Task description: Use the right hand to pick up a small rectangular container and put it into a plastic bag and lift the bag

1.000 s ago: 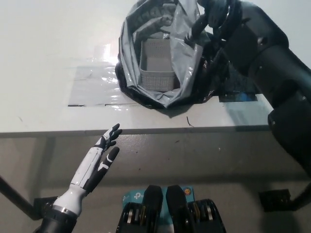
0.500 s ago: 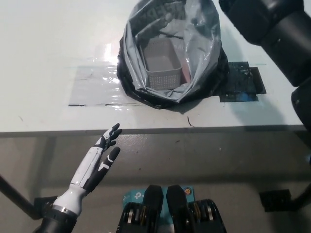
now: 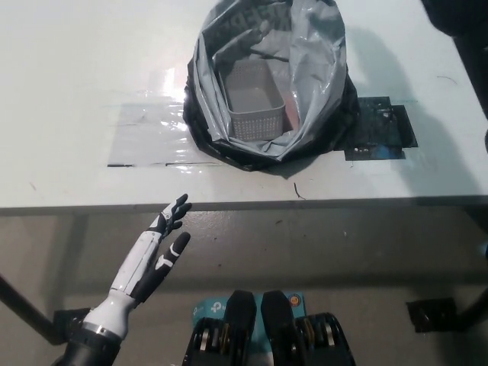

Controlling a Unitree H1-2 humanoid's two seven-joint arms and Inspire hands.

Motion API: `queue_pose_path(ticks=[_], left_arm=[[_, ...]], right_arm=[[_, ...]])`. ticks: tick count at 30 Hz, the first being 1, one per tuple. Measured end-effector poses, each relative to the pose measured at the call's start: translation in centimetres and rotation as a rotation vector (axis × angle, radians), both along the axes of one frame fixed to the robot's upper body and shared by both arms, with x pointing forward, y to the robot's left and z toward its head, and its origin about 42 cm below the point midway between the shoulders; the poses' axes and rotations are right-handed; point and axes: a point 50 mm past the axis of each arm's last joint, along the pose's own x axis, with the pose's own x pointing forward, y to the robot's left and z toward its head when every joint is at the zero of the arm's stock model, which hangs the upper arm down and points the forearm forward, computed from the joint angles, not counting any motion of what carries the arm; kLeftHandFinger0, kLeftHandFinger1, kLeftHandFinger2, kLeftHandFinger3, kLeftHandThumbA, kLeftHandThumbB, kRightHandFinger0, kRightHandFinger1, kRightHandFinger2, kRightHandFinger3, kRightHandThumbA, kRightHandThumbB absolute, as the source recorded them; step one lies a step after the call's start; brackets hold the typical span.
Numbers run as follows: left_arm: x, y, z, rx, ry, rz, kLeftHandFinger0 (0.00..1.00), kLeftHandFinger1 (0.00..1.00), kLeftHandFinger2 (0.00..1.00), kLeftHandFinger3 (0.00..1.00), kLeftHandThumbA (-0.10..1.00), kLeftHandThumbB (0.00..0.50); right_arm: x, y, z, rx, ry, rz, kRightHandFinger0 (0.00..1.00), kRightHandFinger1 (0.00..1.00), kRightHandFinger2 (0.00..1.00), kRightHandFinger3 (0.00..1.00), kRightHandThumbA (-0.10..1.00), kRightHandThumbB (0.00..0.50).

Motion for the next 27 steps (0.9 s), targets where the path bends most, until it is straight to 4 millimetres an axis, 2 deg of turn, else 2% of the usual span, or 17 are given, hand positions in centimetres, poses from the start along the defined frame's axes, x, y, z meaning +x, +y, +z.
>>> queue_pose_path(ticks=[3,5,6,8,9,11,14,16,18,19,20,23,24,25,27], left_arm=[[0.0,0.0,0.0,0.000,0.002,0.001,1.00,1.00,1.00,1.00,0.99,0.171],[0.0,0.0,-0.1,0.000,0.004,0.002,1.00,1.00,1.00,1.00,1.00,0.176],[0.0,0.0,-0.1,0.000,0.005,0.002,1.00,1.00,1.00,1.00,1.00,0.191],[0.1,0.1,-0.2,0.000,0.010,0.003,1.00,1.00,1.00,1.00,1.00,0.213],[0.1,0.1,-0.2,0.000,0.010,0.003,1.00,1.00,1.00,1.00,1.00,0.213],[0.1,0.1,-0.2,0.001,0.011,0.004,1.00,1.00,1.00,1.00,1.00,0.223],[0.4,0.1,-0.2,0.002,0.014,0.005,1.00,1.00,1.00,1.00,1.00,0.217],[0.5,0.1,-0.2,0.002,0.014,0.006,1.00,1.00,1.00,1.00,1.00,0.222],[0.8,0.1,-0.1,0.002,0.012,0.008,1.00,1.00,1.00,1.00,1.00,0.217],[0.9,0.1,-0.1,0.002,0.011,0.007,1.00,1.00,1.00,1.00,1.00,0.218],[1.1,0.1,0.1,0.003,0.008,0.007,1.00,1.00,1.00,1.00,1.00,0.211],[1.6,0.2,0.4,0.002,0.001,0.010,1.00,1.00,1.00,1.00,1.00,0.210],[1.7,0.2,0.4,0.002,0.001,0.011,1.00,1.00,1.00,1.00,1.00,0.215],[1.8,0.2,0.5,0.002,-0.001,0.011,1.00,1.00,1.00,1.00,1.00,0.215],[2.2,0.2,0.6,0.003,-0.002,0.011,1.00,1.00,1.00,1.00,1.00,0.216]], right_arm=[[-1.2,-0.6,-0.4,0.026,-0.051,0.031,1.00,1.00,1.00,1.00,1.00,0.500],[-2.0,-1.0,-1.6,0.038,-0.070,0.051,1.00,1.00,1.00,1.00,1.00,0.490],[-2.1,-1.1,-2.0,0.040,-0.072,0.055,1.00,1.00,1.00,1.00,1.00,0.461],[-2.8,-1.8,-4.1,0.050,-0.071,0.072,1.00,1.00,1.00,1.00,1.00,0.461],[-3.0,-2.0,-4.6,0.053,-0.072,0.075,1.00,1.00,1.00,1.00,1.00,0.486],[-3.4,-2.5,-5.8,0.058,-0.070,0.079,1.00,1.00,1.00,1.00,1.00,0.477],[-4.4,-4.7,-9.2,0.078,-0.055,0.070,1.00,1.00,1.00,1.00,1.00,0.491],[-4.6,-5.4,-10.1,0.084,-0.047,0.063,1.00,1.00,1.00,1.00,0.98,0.461],[-5.6,-7.8,-13.3,0.113,-0.022,0.038,1.00,1.00,1.00,1.00,0.95,0.446],[-5.8,-8.3,-13.8,0.120,-0.021,0.035,1.00,1.00,1.00,1.00,0.94,0.459],[-6.6,-9.6,-15.1,0.137,-0.018,0.025,1.00,1.00,1.00,1.00,0.86,0.498],[-8.8,-12.6,-18.5,0.177,-0.006,-0.002,1.00,1.00,1.00,1.00,0.87,0.493],[-9.3,-13.1,-19.2,0.185,-0.002,-0.007,1.00,1.00,1.00,1.00,0.96,0.486],[-9.8,-13.5,-19.8,0.193,0.000,-0.011,1.00,1.00,1.00,1.00,1.00,0.478],[-11.8,-14.8,-22.1,0.215,0.001,-0.020,1.00,1.00,1.00,1.00,0.98,0.469]])
